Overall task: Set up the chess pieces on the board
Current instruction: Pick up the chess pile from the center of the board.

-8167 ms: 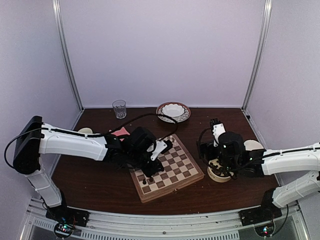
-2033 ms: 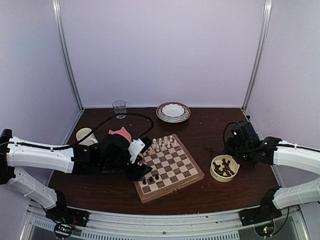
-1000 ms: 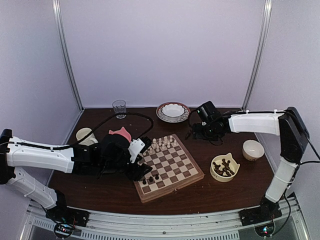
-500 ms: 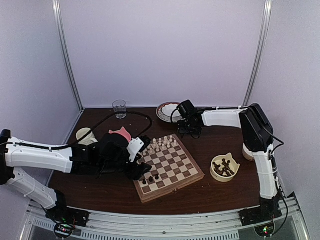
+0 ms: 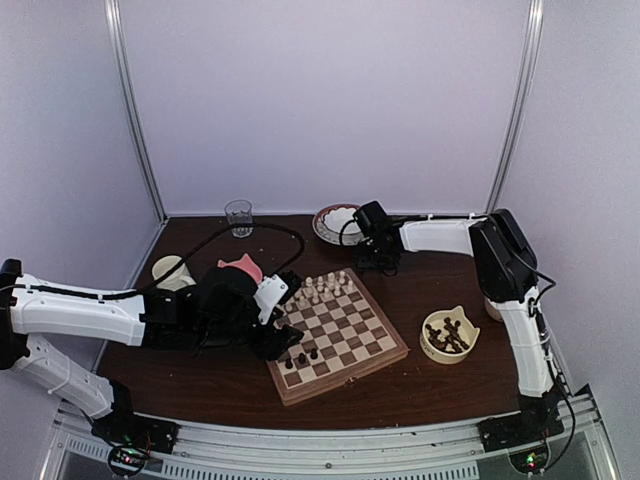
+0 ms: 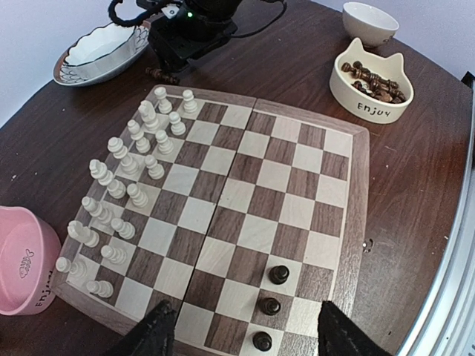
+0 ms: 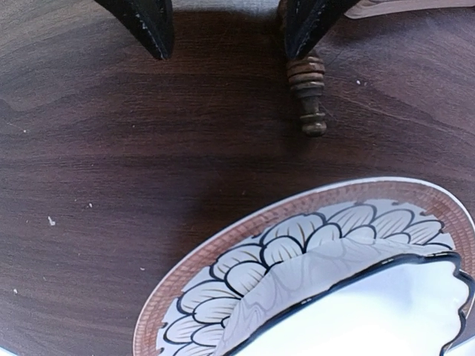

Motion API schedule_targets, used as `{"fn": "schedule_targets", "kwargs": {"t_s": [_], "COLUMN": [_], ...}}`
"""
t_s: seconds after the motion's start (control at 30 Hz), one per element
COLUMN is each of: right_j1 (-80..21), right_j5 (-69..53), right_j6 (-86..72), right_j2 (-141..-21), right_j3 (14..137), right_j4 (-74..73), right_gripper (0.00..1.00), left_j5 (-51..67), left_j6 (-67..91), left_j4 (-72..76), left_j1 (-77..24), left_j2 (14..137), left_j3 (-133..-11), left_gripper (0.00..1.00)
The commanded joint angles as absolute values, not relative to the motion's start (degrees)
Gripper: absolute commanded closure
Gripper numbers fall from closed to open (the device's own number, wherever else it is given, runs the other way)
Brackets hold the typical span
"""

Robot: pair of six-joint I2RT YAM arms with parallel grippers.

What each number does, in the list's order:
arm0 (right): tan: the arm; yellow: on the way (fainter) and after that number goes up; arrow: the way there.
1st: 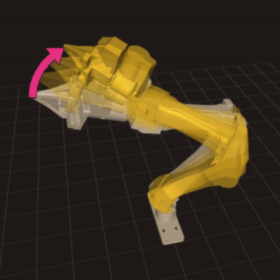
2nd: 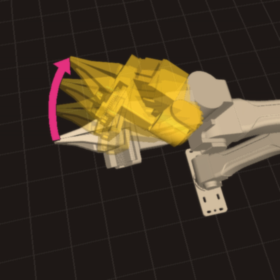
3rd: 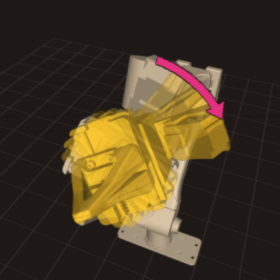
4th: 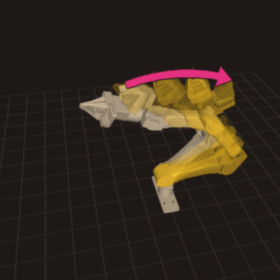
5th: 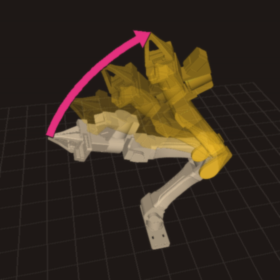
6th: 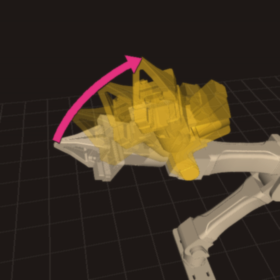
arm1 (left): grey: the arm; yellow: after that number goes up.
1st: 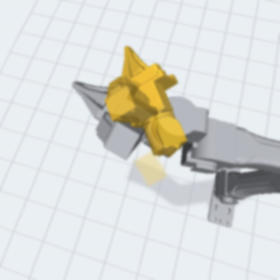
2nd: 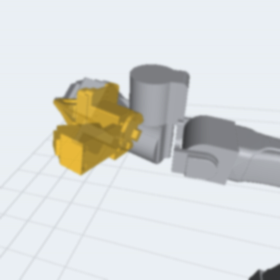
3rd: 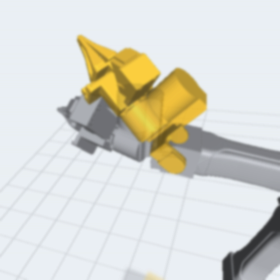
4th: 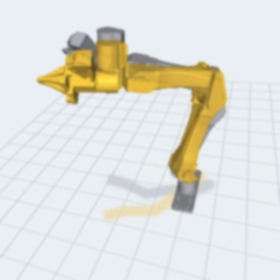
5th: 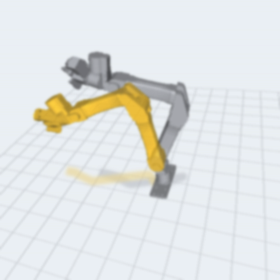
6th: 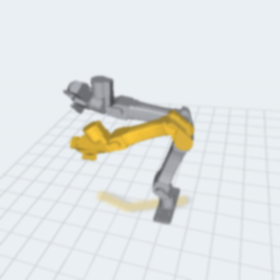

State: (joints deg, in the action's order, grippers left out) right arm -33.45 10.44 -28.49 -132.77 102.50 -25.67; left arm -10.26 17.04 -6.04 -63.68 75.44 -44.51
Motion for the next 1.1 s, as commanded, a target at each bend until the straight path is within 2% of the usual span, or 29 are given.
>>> {"fn": "schedule_targets", "kwargs": {"t_s": [0.0, 0.67, 1.07], "right_j1": [-32.93, -32.90, -33.05], "right_j5": [9.87, 9.52, 11.03], "right_j6": [-26.22, -21.56, -22.98], "right_j2": [-132.32, -126.32, -131.82], "right_j3": [102.39, 95.29, 101.78], "right_j4": [-24.79, -12.80, -19.53], "right_gripper": [0.46, 0.44, 0.35], "left_j5": [-10.24, -9.20, -9.00], "left_j6": [17.05, 17.14, 17.14], "left_j4": [-4.18, -3.83, -3.87], "left_j1": [-63.41, -63.43, -63.46], "left_j2": [74.27, 74.78, 75.49], "left_j3": [-44.41, -44.41, -44.75], "left_gripper": [0.34, 0.34, 0.34]}}
